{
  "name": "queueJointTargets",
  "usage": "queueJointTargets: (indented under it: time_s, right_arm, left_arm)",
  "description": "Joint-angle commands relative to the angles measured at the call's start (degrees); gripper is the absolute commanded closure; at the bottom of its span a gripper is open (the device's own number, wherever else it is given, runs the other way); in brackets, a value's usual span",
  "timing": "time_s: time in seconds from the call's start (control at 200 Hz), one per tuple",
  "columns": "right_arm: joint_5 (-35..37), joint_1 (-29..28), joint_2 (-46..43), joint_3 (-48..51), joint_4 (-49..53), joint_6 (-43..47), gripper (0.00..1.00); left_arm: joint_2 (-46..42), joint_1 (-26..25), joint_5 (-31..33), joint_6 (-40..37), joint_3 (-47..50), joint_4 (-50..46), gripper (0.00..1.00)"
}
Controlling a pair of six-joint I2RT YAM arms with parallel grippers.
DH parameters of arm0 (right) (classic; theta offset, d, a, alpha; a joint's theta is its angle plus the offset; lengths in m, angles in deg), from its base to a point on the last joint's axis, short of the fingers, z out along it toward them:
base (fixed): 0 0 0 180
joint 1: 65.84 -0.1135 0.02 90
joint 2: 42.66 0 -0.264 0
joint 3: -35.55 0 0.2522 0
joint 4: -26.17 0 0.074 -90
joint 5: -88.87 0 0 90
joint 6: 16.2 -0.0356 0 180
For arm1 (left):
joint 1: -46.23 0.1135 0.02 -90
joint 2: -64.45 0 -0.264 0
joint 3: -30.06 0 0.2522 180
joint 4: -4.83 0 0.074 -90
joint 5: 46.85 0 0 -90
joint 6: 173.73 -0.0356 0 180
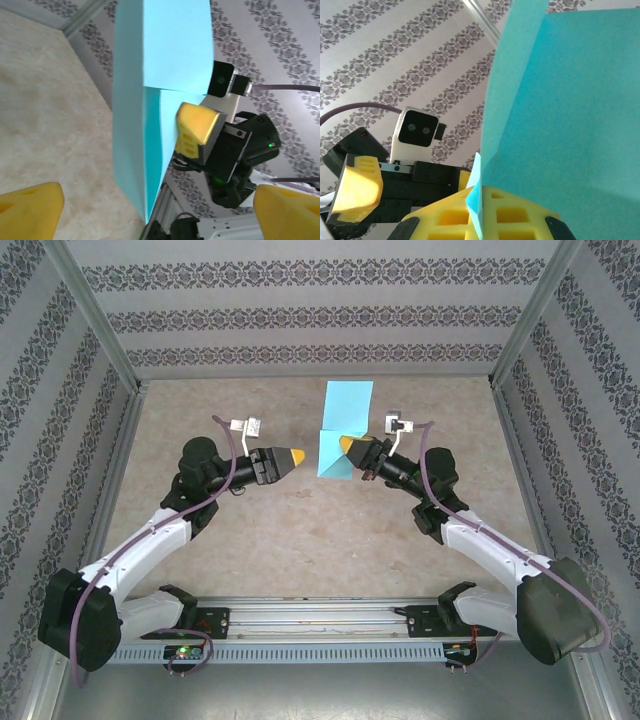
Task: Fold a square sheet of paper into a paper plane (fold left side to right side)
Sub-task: Turn over the paper at the center of the table.
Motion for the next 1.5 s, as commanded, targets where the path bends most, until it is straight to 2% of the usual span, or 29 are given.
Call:
queueJointTargets:
  time_s: [0.0,0.335,0.59,1.024,1.239,1.494]
  right_arm:
    - [-1.08,-1.35,-0.24,-1.94,-5.17,-0.1,1.0]
    - [-0.73,-4.18,3.35,-3.8,-7.92,-1.01,1.0]
    - [0.15,-4.32,4.23,-3.55,-8.51,-1.54,0.98]
    - [0.31,-4.15,4.05,-2.48,-8.53,-2.14,0.89]
    - [0.97,-3.73,2.93,-1.46,-8.25,-1.9,0.78]
    - [2.97,-1.16,-2.42,1.8,-3.46,-0.02,0.61]
  left_arm:
    - [2.0,-1.66,-2.99,2.82,-2.05,7.39,0.06]
    - [8.11,-4.22,-6.48,6.65,-4.68,13.93,0.26]
    - [8.8,-4.2,-7.04,6.58,-5.4,13.04,0.55]
    - [8.96,-4.21,-6.42,4.98,-5.92,10.26,0.9]
    - [8.76,-4.2,-6.68,4.31,-5.86,9.09,1.0]
    - [6.8,-4.24,-6.09,-1.27,-6.3,0.2,1.0]
